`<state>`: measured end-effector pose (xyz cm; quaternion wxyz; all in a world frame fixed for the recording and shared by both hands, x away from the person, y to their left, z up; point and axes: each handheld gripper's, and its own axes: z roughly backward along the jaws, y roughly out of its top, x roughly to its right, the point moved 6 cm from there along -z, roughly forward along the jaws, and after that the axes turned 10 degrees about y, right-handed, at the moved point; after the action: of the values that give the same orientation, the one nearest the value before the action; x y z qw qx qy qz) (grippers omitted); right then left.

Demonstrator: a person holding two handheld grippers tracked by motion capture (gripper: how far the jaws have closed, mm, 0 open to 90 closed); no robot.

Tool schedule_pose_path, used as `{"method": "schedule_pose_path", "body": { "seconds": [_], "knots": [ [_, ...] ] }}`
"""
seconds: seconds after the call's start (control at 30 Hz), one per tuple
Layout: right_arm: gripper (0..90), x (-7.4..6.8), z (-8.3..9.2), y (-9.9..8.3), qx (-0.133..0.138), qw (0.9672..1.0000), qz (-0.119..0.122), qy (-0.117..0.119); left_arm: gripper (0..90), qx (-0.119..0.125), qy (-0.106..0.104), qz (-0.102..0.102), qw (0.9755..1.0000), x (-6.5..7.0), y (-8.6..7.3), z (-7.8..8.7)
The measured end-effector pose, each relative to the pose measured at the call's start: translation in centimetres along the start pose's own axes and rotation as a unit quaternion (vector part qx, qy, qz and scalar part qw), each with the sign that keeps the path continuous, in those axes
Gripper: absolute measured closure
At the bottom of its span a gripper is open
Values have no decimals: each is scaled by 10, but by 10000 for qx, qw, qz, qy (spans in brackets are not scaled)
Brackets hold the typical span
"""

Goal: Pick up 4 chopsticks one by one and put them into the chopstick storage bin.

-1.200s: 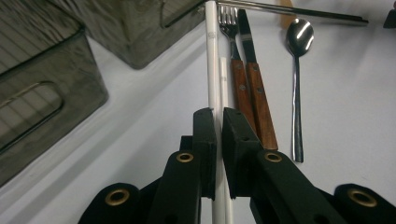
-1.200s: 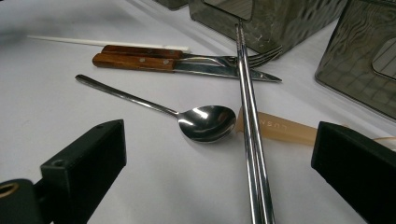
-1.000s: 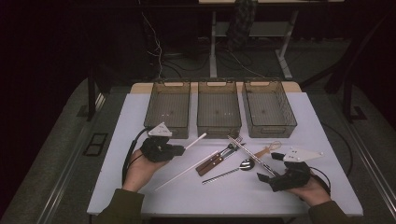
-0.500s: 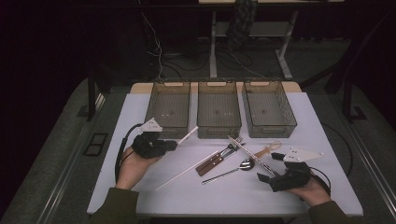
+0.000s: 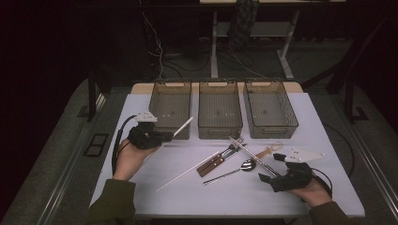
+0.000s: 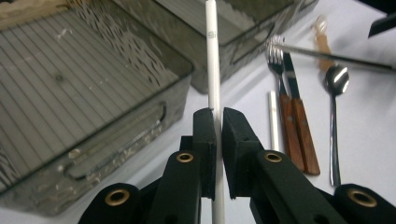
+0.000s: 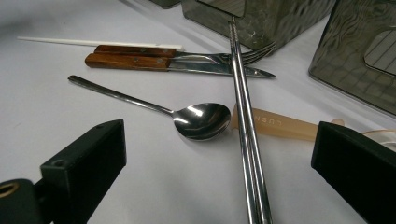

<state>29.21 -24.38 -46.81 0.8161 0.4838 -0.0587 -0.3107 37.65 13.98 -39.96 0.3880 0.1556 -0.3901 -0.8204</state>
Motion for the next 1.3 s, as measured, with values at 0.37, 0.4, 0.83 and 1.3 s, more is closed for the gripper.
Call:
{"method": "schedule_pose_path", "body": {
  "seconds": [0.37,0.4,0.83,1.3],
  "knots": [
    [27,0,1,1,37,10000,-21,7,837,90,171,69,9998,-15,29,-11],
    [27,0,1,1,38,10000,-26,8,837,97,187,61,9998,-16,32,-12],
    [27,0,1,1,55,10000,-27,28,837,156,390,180,9990,-41,69,-24],
    [27,0,0,1,51,10000,-28,43,837,213,796,553,9951,-75,97,-39]
  ]
}}
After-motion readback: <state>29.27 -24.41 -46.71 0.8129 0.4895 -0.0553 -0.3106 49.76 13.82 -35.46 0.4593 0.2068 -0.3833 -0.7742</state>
